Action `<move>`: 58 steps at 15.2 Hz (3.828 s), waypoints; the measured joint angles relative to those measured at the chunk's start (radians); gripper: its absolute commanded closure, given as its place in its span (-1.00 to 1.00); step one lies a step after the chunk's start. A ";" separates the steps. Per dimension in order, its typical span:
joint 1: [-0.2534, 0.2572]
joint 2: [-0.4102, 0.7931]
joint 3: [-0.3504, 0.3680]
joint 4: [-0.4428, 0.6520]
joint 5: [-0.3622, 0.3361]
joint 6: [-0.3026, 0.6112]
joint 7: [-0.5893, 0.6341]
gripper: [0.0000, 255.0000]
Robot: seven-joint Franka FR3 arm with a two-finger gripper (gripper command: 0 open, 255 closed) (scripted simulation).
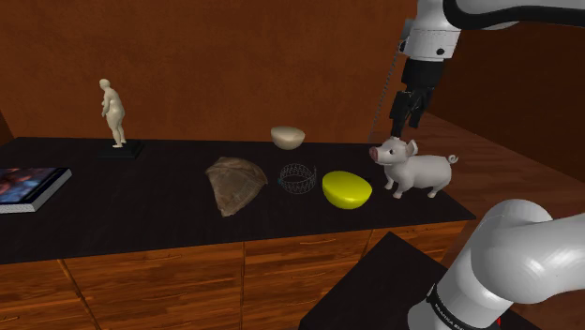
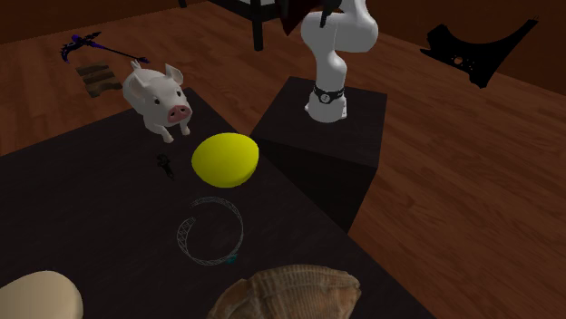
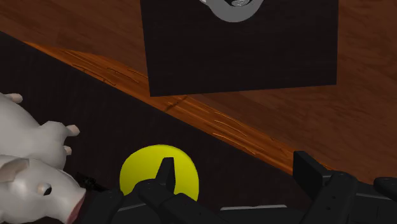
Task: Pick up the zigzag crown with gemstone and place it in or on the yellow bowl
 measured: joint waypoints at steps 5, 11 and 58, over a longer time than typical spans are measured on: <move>0.002 0.075 -0.007 -0.031 -0.007 0.106 0.003 -1.00; 0.007 0.253 -0.016 -0.050 -0.017 0.304 0.012 -1.00; -0.001 1.542 -0.022 0.695 -0.029 0.866 0.023 1.00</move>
